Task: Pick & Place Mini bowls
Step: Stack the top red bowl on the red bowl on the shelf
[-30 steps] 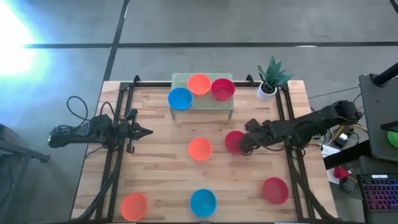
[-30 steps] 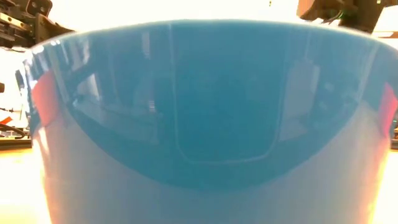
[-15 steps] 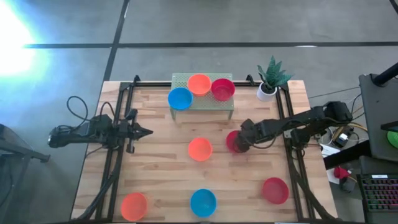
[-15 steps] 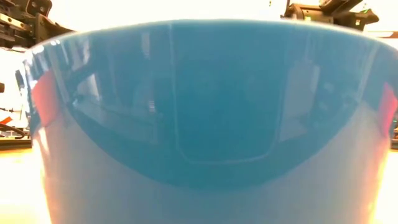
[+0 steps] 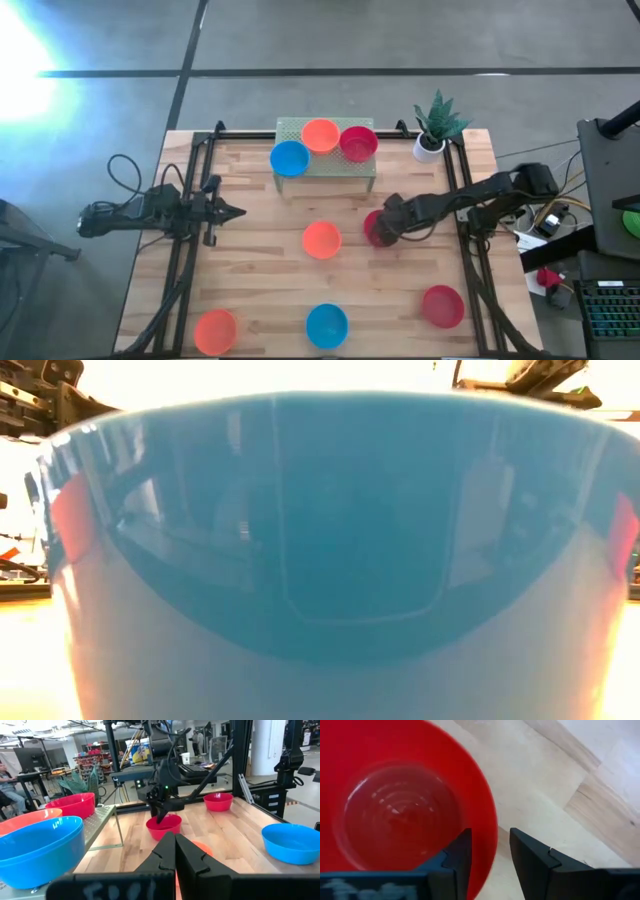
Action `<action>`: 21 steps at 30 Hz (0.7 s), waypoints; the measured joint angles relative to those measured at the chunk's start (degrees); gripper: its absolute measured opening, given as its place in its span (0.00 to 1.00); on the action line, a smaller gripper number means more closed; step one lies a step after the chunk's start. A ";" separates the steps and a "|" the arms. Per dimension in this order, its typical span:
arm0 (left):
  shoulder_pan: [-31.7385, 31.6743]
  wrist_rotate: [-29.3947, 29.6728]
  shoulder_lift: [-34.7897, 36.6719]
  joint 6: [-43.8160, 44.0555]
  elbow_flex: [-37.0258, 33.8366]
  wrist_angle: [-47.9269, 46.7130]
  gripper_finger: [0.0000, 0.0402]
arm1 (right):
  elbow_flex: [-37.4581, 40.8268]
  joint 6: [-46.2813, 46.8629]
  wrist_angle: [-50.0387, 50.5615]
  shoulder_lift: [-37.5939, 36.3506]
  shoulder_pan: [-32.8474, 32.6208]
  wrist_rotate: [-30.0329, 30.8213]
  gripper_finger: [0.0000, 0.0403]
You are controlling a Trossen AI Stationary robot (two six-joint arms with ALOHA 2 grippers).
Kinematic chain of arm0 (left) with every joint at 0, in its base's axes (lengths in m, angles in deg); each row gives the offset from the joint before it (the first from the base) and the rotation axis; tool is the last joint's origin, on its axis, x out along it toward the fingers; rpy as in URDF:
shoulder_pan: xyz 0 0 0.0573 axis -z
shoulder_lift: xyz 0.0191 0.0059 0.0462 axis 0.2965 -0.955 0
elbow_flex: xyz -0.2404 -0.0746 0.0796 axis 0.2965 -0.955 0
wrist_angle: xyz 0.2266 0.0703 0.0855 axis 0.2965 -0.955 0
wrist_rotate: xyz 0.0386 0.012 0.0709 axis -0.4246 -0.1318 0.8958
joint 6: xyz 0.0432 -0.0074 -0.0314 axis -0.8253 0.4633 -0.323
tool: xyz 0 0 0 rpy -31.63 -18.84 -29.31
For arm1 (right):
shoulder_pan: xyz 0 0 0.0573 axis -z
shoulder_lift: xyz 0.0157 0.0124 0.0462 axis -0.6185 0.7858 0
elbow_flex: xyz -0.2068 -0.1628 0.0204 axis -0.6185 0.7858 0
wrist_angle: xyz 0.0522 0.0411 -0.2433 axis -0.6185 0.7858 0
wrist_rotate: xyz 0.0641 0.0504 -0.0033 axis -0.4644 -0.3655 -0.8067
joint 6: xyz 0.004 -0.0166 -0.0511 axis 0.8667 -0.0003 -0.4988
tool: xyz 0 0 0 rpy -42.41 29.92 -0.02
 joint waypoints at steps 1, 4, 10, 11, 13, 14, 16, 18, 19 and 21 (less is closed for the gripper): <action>0.02 -0.01 0.00 -0.02 0.00 -0.01 0.00 | 0.01 -0.49 -0.34 0.52 0.00 0.00 0.31; 0.02 -0.02 0.00 -0.07 0.00 -0.01 0.00 | 0.01 -1.22 -1.22 1.29 -0.03 0.23 0.29; 0.01 -0.02 0.00 -0.37 0.00 -0.02 0.00 | -0.11 -2.58 -1.61 1.12 -0.04 0.69 0.06; 0.01 -0.02 0.00 -0.37 0.00 0.00 0.00 | -0.21 -2.99 -1.74 0.80 -0.03 0.71 0.05; 0.01 -0.02 0.00 -0.37 0.00 0.00 0.00 | -0.37 -3.86 -1.52 0.23 -0.04 0.69 0.04; 0.02 -0.02 0.00 -0.37 0.00 -0.02 0.00 | -0.55 -4.56 -1.36 -0.30 -0.04 0.69 0.03; 0.02 -0.02 0.00 -0.39 0.00 0.00 0.00 | -1.39 -5.91 -0.90 -2.13 0.00 0.65 0.03; 0.02 -0.02 0.00 -0.41 0.00 -0.02 0.00 | -2.57 -7.51 -0.46 -4.45 0.00 0.66 0.02; 0.01 -0.02 0.00 -0.43 0.00 0.00 0.00 | -3.32 -8.11 -0.20 -5.60 0.05 0.67 0.02; 0.01 -0.01 0.00 -0.61 0.00 -0.02 0.00 | -5.25 -8.60 1.18 -7.89 0.39 1.21 0.02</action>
